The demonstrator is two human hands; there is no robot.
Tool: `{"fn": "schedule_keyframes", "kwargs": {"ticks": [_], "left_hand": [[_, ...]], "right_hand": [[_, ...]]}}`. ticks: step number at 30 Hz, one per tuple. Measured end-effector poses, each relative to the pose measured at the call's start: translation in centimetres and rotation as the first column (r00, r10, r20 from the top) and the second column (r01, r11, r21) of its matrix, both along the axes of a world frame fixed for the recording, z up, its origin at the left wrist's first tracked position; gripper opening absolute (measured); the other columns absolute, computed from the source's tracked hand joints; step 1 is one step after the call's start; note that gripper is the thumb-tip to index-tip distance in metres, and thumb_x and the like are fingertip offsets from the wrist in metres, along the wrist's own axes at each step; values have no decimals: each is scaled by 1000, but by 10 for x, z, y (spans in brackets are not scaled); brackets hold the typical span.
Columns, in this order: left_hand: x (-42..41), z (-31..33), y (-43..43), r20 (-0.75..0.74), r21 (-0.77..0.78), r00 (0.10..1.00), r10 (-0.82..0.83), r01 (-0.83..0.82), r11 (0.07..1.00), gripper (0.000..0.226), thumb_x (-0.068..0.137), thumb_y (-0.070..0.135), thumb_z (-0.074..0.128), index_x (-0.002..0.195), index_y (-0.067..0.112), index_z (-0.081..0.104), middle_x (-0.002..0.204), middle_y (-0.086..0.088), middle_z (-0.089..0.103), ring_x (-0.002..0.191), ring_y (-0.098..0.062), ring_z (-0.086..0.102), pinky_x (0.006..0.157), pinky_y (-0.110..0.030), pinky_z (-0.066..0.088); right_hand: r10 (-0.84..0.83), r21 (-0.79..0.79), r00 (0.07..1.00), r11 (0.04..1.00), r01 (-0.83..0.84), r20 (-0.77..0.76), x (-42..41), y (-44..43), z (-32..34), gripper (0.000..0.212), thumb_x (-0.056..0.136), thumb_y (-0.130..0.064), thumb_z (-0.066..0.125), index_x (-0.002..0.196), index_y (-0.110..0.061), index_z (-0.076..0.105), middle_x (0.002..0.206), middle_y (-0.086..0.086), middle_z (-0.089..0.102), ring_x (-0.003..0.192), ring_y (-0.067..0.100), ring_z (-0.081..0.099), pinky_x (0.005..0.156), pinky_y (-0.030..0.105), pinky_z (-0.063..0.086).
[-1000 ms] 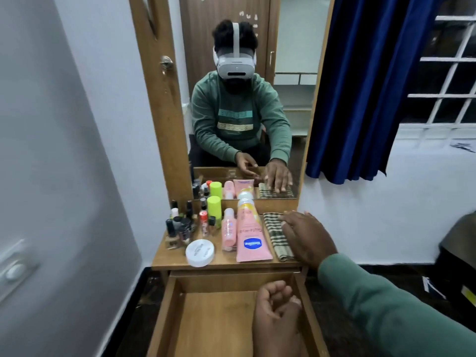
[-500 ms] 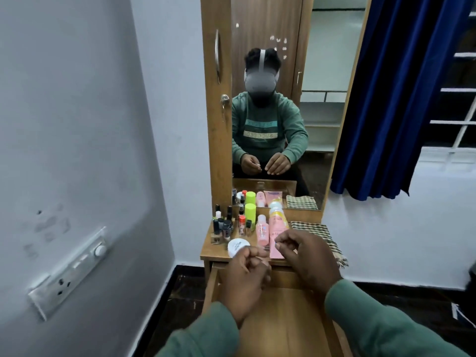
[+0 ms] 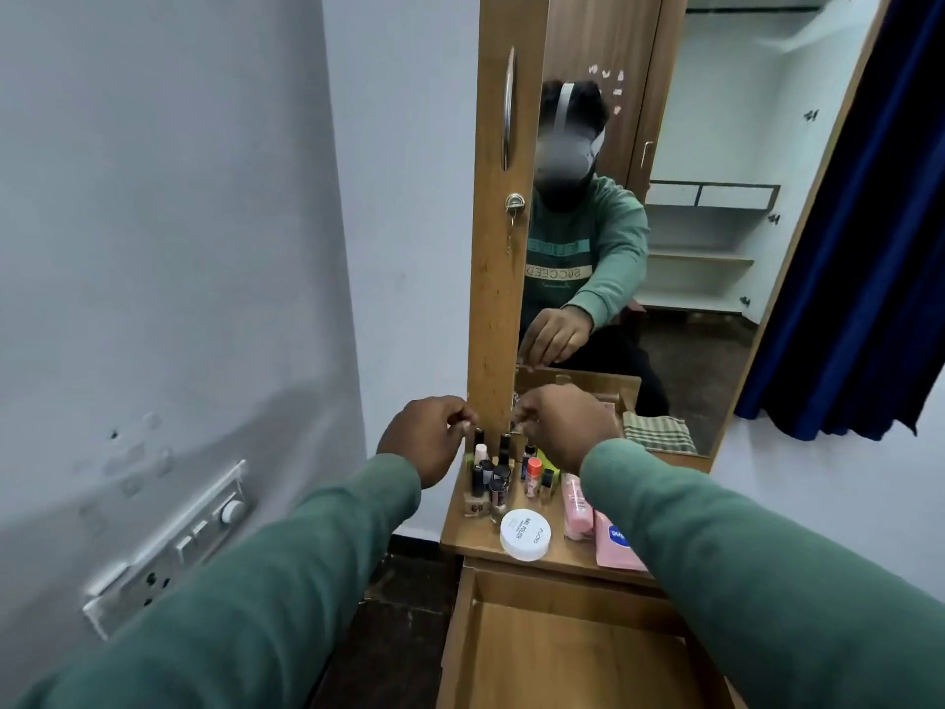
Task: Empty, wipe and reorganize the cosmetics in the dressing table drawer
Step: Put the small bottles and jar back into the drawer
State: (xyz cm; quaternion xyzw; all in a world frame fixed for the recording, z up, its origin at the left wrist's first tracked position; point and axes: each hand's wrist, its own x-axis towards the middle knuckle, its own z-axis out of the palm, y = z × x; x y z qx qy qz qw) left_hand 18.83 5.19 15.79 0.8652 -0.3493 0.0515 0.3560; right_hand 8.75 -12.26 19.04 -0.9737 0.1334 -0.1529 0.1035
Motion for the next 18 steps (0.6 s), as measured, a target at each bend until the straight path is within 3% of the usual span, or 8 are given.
{"fn": "schedule_keyframes", "kwargs": {"ticks": [5,9,11,18], "left_hand": [[24,-15,-33,91,217,996,-18,-2,976,19,96,15,55,93,24,72,98,-1,70,89,-24,63,80,-37,54],[40,-19,-51,131,307,991,-20,-21,952,26,93,9,52,105,18,73,102,-7,69,92,-30,64,83,-43,56],[45,-21,-56,107,314,994,-38,2,949,25,92,10,53,103,20,74,99,-5,70,88,-28,64,81,-41,56],[43,-20,-60,149,310,987,-54,6,951,15,89,8,55,82,15,66,84,-5,65,76,-28,60,66,-34,46]], "right_hand": [[18,-222,995,974,-40,-101,41,-9,-22,23,93,-21,60,108,-31,74,107,1,76,98,30,70,89,43,58],[53,-408,993,908,-91,-105,60,-18,-34,18,98,-25,60,110,-28,74,101,2,76,92,27,70,78,35,52],[61,-437,993,894,-100,-103,64,-22,-38,17,100,-29,61,112,-26,73,101,3,75,93,27,69,74,36,45],[91,-437,989,890,-132,-114,72,-21,-36,16,101,-28,60,108,-21,72,107,5,74,99,28,68,83,37,46]]}}
